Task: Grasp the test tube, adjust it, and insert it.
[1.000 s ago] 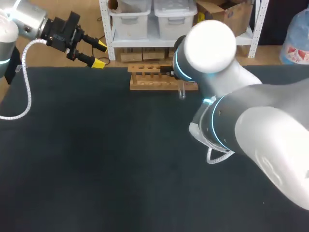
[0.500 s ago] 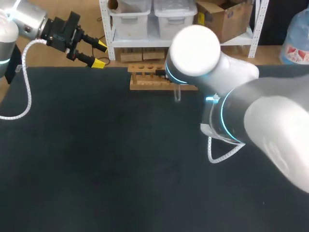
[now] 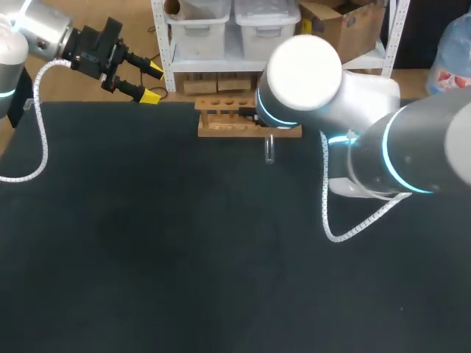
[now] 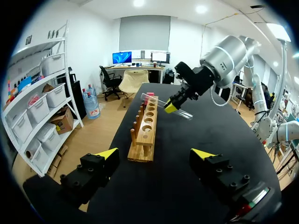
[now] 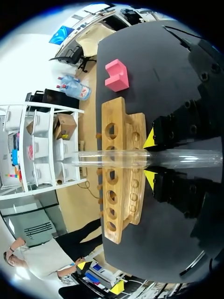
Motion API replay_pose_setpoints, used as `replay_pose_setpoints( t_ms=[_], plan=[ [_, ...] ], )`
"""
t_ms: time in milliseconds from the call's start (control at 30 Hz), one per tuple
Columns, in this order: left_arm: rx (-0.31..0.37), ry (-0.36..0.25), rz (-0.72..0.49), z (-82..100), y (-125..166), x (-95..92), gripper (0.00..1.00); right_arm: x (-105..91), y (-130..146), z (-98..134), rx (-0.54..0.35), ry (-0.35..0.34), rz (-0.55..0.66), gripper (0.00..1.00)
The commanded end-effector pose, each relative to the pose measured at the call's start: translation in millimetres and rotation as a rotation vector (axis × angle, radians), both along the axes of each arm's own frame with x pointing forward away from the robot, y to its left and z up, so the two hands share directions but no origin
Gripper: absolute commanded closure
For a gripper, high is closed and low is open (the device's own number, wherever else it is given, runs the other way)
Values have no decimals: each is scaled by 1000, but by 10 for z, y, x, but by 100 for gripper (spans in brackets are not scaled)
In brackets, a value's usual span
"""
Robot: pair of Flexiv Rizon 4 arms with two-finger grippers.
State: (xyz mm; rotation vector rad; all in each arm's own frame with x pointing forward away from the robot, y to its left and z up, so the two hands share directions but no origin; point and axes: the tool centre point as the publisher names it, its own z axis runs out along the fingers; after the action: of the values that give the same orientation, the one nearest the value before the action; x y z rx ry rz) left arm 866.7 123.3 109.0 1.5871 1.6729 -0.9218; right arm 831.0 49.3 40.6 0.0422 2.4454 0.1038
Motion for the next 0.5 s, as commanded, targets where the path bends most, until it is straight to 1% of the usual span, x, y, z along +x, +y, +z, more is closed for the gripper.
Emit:
replay_pose_setpoints(
  t_ms=[33, 167, 500],
  plan=[
    [-5, 66, -102, -7, 5, 88, 0, 79, 12, -9, -1, 60, 7, 100],
    [-5, 66, -102, -7, 5, 88, 0, 90, 5, -29, 4, 80, 10, 100],
    [-5, 66, -102, -7, 5, 88, 0, 66, -4, -68, 9, 95, 10, 100]
  ],
)
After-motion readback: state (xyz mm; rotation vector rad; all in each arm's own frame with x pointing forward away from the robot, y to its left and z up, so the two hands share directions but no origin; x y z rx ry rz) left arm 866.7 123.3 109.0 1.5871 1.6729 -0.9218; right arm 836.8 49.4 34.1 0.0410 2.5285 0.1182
